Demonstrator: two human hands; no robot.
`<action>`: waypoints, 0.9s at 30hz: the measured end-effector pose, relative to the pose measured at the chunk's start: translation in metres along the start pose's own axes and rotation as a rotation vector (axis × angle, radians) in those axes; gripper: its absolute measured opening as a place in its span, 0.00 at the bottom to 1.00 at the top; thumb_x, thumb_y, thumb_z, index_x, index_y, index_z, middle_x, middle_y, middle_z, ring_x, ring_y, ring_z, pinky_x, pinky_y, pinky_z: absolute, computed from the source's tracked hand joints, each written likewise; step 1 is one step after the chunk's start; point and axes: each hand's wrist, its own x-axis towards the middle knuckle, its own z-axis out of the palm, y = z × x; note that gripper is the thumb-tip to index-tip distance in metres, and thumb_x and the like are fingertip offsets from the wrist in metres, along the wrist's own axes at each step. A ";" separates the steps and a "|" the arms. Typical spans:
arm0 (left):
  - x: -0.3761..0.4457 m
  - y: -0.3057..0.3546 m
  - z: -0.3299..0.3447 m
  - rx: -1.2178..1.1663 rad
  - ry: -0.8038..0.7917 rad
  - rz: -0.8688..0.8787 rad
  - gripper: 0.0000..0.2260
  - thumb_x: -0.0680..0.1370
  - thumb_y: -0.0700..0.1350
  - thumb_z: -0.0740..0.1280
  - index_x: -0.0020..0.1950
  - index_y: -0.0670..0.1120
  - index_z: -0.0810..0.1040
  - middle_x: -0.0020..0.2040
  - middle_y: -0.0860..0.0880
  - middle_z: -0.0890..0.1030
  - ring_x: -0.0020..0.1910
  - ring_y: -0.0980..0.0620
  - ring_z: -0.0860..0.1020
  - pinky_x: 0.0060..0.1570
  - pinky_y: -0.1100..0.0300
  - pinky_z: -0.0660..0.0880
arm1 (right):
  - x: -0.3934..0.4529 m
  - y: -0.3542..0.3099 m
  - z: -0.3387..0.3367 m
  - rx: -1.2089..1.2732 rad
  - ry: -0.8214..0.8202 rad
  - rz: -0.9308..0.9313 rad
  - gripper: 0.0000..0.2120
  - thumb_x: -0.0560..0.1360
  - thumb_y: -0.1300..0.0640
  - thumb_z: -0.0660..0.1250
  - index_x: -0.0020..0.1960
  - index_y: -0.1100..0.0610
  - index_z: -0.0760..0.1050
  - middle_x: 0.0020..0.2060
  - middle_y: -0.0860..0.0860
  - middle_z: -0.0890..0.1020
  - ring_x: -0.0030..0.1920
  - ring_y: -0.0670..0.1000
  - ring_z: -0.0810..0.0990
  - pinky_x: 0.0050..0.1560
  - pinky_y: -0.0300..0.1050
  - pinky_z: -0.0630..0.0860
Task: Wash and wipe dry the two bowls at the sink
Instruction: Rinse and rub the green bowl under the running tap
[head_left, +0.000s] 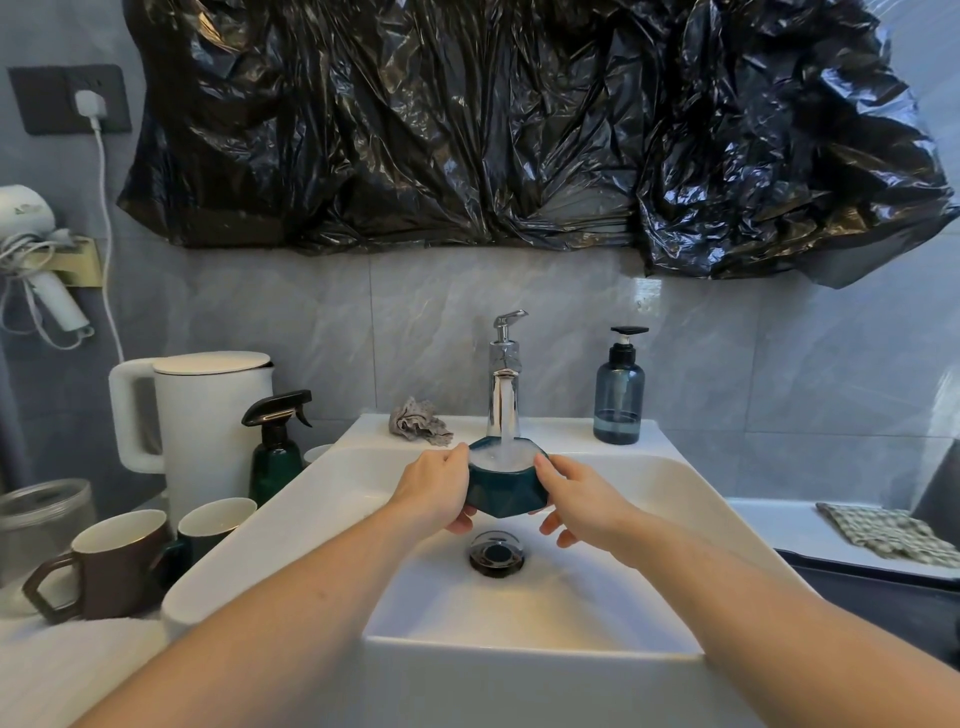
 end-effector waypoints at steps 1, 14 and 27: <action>0.001 -0.001 0.000 -0.004 -0.007 0.000 0.21 0.87 0.53 0.50 0.51 0.44 0.77 0.41 0.43 0.88 0.31 0.46 0.86 0.38 0.58 0.78 | 0.000 0.000 0.000 -0.001 0.002 -0.002 0.26 0.86 0.41 0.49 0.79 0.50 0.62 0.62 0.56 0.80 0.47 0.52 0.83 0.40 0.40 0.81; 0.004 -0.001 0.002 -0.045 -0.051 0.014 0.21 0.88 0.54 0.48 0.59 0.43 0.75 0.41 0.41 0.86 0.35 0.43 0.85 0.40 0.52 0.86 | 0.003 0.002 -0.001 -0.026 0.024 -0.017 0.26 0.86 0.41 0.48 0.80 0.49 0.62 0.61 0.54 0.79 0.46 0.51 0.82 0.42 0.40 0.82; 0.006 -0.003 0.004 -0.049 -0.076 0.050 0.21 0.88 0.55 0.48 0.61 0.45 0.75 0.42 0.42 0.86 0.35 0.45 0.85 0.39 0.51 0.86 | 0.004 0.004 -0.002 -0.024 0.057 -0.050 0.26 0.85 0.40 0.48 0.82 0.46 0.59 0.61 0.53 0.77 0.45 0.50 0.81 0.42 0.40 0.81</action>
